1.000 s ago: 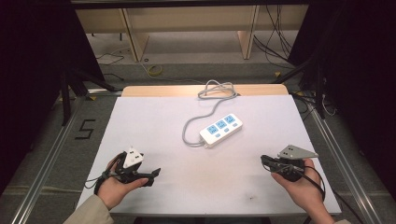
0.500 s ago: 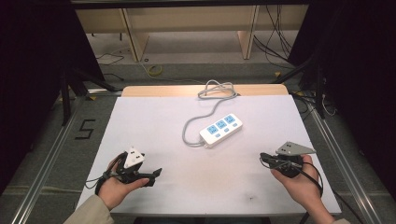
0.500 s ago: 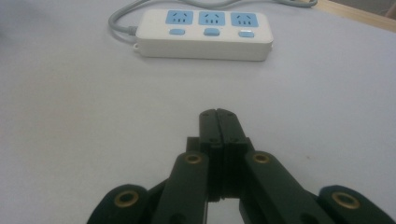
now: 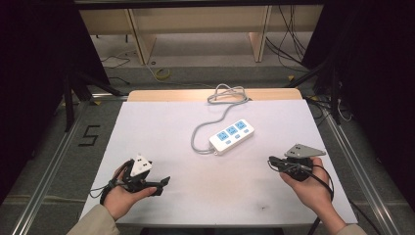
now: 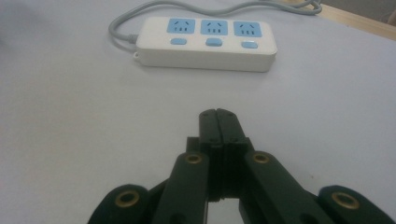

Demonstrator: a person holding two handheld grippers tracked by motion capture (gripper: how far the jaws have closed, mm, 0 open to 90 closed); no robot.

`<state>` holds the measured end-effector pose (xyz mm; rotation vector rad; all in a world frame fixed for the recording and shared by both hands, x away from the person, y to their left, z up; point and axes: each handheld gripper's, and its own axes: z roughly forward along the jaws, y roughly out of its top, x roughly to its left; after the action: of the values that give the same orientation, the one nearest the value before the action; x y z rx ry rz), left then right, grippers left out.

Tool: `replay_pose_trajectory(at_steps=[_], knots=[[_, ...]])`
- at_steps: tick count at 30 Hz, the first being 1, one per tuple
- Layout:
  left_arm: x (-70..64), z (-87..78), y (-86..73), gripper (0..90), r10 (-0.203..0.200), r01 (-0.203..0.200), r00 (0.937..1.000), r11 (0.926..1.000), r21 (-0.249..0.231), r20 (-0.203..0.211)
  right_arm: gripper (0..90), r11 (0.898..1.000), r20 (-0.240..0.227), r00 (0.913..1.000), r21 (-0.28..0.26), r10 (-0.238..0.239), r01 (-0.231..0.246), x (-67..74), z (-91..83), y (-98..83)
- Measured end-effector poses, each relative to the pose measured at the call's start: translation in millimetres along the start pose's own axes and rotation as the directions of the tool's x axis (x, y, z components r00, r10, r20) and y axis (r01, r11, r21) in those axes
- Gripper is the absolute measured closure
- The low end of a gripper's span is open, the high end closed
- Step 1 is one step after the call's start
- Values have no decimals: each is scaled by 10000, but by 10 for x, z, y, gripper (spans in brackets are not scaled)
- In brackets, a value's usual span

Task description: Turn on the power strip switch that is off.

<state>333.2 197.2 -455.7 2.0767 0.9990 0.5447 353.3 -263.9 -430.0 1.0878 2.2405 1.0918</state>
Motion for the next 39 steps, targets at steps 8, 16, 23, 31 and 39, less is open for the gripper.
replay_pose_trajectory(at_steps=[8,16,23,31,39], knots=[[-2,2,1,162,10,-10,10000,10000,18,1,900,10000,-16,10000,35,-20,20,-5,77,64],[-1,1,2,162,-20,20,10000,10000,42,11,900,9999,-10,10000,126,-87,87,-6,149,109],[-4,3,3,162,-5,5,10000,10000,39,7,900,9998,-23,10000,158,-97,97,-6,193,150],[-6,6,4,162,18,-18,10000,10000,35,17,900,9997,-25,9999,216,-115,115,-18,247,201],[-7,7,5,162,51,-51,10000,10000,59,18,900,9995,-10,9999,281,-165,165,-16,317,255]])
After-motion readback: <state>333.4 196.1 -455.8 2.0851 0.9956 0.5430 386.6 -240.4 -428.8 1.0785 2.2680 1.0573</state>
